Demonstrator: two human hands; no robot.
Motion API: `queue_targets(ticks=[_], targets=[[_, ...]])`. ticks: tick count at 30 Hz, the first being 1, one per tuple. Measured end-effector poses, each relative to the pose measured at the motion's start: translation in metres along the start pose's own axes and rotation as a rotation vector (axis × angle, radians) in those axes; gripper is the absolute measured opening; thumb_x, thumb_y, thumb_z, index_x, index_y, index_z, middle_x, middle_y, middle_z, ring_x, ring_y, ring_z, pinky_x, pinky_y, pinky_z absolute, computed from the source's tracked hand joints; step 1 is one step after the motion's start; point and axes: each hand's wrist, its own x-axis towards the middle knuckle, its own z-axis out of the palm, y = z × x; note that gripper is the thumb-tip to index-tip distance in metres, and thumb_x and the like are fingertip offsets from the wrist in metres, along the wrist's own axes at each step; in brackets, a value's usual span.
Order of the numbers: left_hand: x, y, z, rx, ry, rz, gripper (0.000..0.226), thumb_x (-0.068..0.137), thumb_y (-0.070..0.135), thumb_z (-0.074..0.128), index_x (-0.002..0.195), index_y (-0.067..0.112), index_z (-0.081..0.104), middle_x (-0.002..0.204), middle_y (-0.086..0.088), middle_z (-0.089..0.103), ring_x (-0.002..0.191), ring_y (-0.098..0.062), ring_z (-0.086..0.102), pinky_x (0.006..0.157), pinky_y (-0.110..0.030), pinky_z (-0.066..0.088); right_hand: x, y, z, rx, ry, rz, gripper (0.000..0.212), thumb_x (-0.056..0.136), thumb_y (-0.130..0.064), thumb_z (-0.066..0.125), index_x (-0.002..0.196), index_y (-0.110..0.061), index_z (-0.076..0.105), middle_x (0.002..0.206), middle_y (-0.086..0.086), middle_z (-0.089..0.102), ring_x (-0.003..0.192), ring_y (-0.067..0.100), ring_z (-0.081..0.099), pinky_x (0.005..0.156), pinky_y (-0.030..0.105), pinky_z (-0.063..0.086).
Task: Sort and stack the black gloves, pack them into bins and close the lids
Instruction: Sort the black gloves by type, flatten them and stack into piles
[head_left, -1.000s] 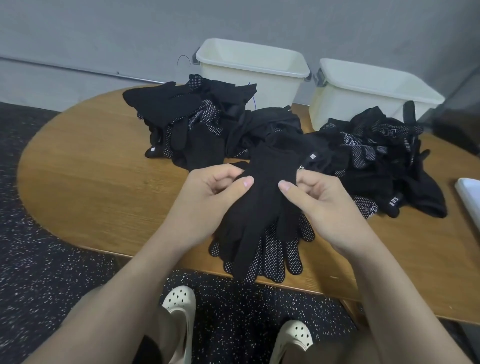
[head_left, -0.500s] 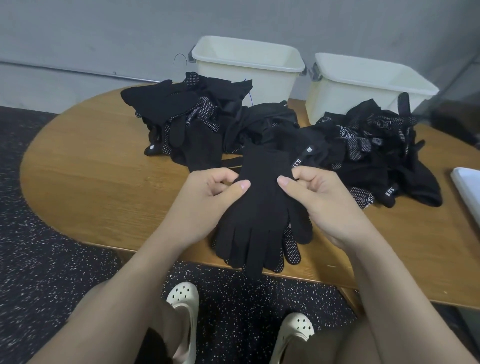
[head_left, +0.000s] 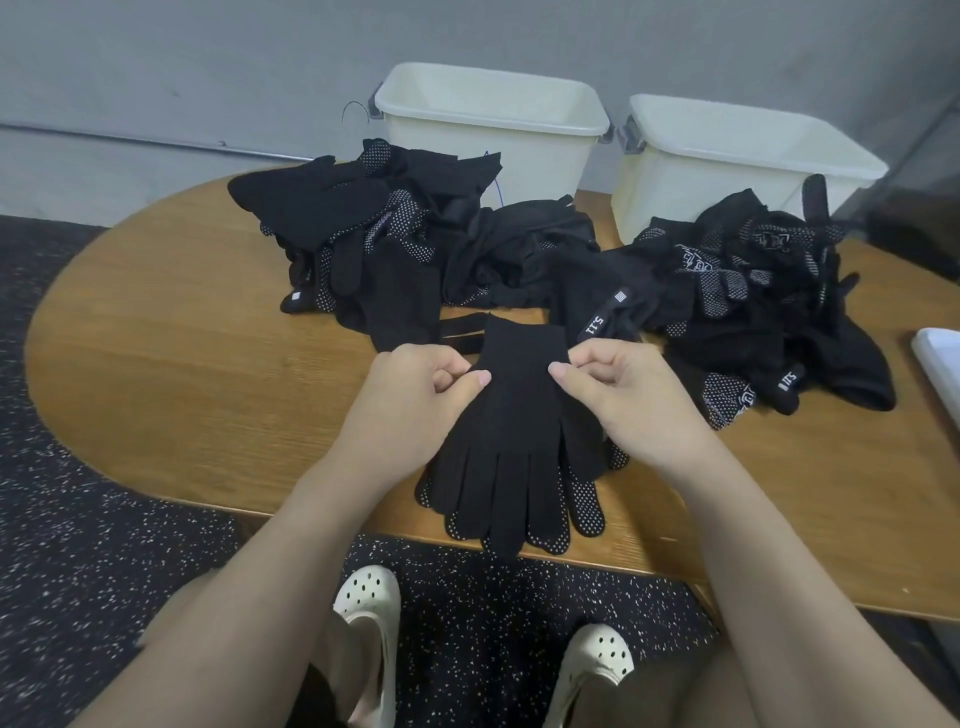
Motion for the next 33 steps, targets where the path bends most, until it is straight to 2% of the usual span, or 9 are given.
queue_targets(ticks=[4, 8, 12, 16, 20, 23, 25, 28, 33], targets=[[0.003, -0.002, 0.0, 0.028, 0.004, -0.024, 0.033, 0.097, 0.035, 0.069, 0.071, 0.017, 0.065, 0.044, 0.01, 0.037, 0.046, -0.021, 0.049, 0.062, -0.045, 0.056, 0.003, 0.007, 0.003, -0.062, 0.015, 0.017, 0.021, 0.099, -0.026, 0.068, 0.082, -0.013, 0.068, 0.075, 0.006, 0.074, 0.052, 0.014, 0.048, 0.051, 0.028, 0.044], [0.004, -0.004, 0.001, 0.042, -0.001, -0.054, 0.032, 0.097, 0.036, 0.069, 0.071, 0.018, 0.064, 0.043, 0.01, 0.041, 0.046, -0.008, 0.042, 0.054, -0.032, 0.044, 0.003, 0.009, 0.004, -0.077, 0.039, 0.042, 0.016, 0.098, -0.025, 0.069, 0.087, -0.014, 0.071, 0.077, -0.001, 0.076, 0.054, 0.01, 0.055, 0.044, 0.02, 0.045], [0.003, -0.003, 0.003, 0.095, 0.001, -0.073, 0.027, 0.096, 0.037, 0.07, 0.075, 0.02, 0.067, 0.043, 0.016, 0.048, 0.049, -0.002, 0.05, 0.056, -0.023, 0.038, 0.004, 0.011, 0.006, -0.183, 0.121, 0.034, 0.019, 0.092, -0.025, 0.076, 0.074, -0.025, 0.069, 0.067, -0.008, 0.072, 0.058, -0.004, 0.058, 0.058, 0.007, 0.043], [-0.001, 0.001, 0.003, 0.152, 0.009, -0.062, 0.02, 0.094, 0.036, 0.072, 0.08, 0.023, 0.067, 0.049, 0.016, 0.054, 0.055, -0.002, 0.055, 0.058, -0.023, 0.041, 0.002, 0.012, 0.005, -0.246, 0.171, 0.054, 0.017, 0.088, -0.027, 0.081, 0.075, -0.028, 0.069, 0.067, -0.013, 0.069, 0.061, -0.007, 0.058, 0.06, 0.012, 0.042], [-0.006, 0.003, 0.003, 0.264, 0.097, 0.007, 0.012, 0.094, 0.033, 0.072, 0.101, 0.024, 0.069, 0.084, 0.012, 0.062, 0.082, -0.01, 0.063, 0.076, -0.036, 0.056, 0.002, 0.019, 0.005, -0.331, 0.196, 0.062, 0.015, 0.083, -0.031, 0.084, 0.08, -0.031, 0.07, 0.077, -0.012, 0.07, 0.067, 0.007, 0.06, 0.071, 0.031, 0.055], [-0.007, 0.002, 0.006, 0.334, 0.124, 0.237, 0.018, 0.097, 0.027, 0.067, 0.114, 0.019, 0.069, 0.111, 0.006, 0.06, 0.101, -0.016, 0.061, 0.088, -0.04, 0.054, 0.002, 0.02, 0.008, -0.372, 0.192, 0.051, 0.015, 0.083, -0.033, 0.083, 0.082, -0.033, 0.068, 0.079, -0.014, 0.069, 0.066, 0.009, 0.059, 0.074, 0.037, 0.059], [-0.008, 0.004, 0.012, 0.409, 0.052, 0.411, 0.029, 0.101, 0.025, 0.061, 0.128, 0.017, 0.067, 0.133, 0.001, 0.058, 0.12, -0.02, 0.055, 0.104, -0.041, 0.046, 0.0, 0.02, 0.008, -0.399, 0.189, 0.027, 0.015, 0.085, -0.033, 0.082, 0.083, -0.034, 0.067, 0.08, -0.014, 0.068, 0.065, 0.006, 0.057, 0.074, 0.037, 0.059], [-0.005, 0.009, 0.021, 0.453, -0.089, 0.47, 0.045, 0.107, 0.026, 0.049, 0.151, 0.017, 0.049, 0.16, -0.001, 0.04, 0.147, -0.019, 0.035, 0.123, -0.037, 0.023, -0.001, 0.02, 0.008, -0.43, 0.182, 0.003, 0.015, 0.087, -0.033, 0.079, 0.086, -0.036, 0.065, 0.082, -0.016, 0.066, 0.065, 0.004, 0.055, 0.075, 0.036, 0.058], [0.005, 0.001, 0.03, 0.583, -0.333, 0.391, 0.059, 0.111, 0.042, 0.024, 0.165, 0.023, 0.011, 0.173, 0.007, -0.001, 0.158, -0.008, -0.006, 0.129, -0.034, -0.005, -0.007, 0.021, 0.011, -0.483, 0.204, -0.051, 0.013, 0.091, -0.031, 0.076, 0.103, -0.031, 0.07, 0.087, -0.016, 0.063, 0.07, 0.001, 0.054, 0.076, 0.035, 0.057]])
